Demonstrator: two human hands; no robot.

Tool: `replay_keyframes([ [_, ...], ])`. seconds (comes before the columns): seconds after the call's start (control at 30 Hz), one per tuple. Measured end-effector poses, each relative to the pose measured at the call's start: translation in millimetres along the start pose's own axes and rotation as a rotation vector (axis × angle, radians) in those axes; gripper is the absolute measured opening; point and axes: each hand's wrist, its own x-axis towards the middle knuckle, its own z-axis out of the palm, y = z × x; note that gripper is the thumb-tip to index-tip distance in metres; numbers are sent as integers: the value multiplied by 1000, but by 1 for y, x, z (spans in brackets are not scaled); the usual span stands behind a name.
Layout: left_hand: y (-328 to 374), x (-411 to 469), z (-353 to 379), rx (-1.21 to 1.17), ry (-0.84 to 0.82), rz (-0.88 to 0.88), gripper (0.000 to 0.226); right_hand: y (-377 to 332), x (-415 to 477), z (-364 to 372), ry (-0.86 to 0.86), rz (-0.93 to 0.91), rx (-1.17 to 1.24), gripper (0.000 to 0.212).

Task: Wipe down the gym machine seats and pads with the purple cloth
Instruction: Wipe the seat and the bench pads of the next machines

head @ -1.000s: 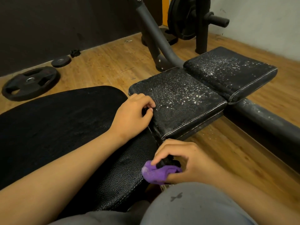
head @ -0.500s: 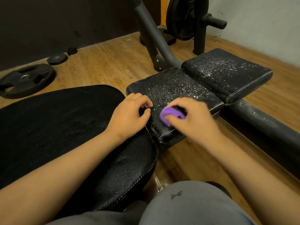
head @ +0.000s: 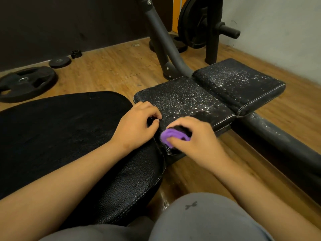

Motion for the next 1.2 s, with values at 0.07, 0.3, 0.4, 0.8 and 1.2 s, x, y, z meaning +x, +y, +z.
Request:
replay_keyframes([
  [0.07, 0, 0, -1, 0, -2, -5, 11, -4, 0, 5, -36, -43, 25, 20],
  [0.3, 2, -1, -2, -14, 0, -28, 12, 43, 55, -38, 186, 205, -161, 13],
  [0.4, 0, 0, 0, -24, 3, -45, 11, 13, 38, -14, 8, 73, -25, 15],
  [0.8, -4, 0, -1, -99, -11, -93, 16, 20, 68, -9, -95, 53, -83, 16],
  [1.2, -84, 86, -44, -74, -231, -461, 35, 13, 114, 5, -215, 24, -93, 12],
])
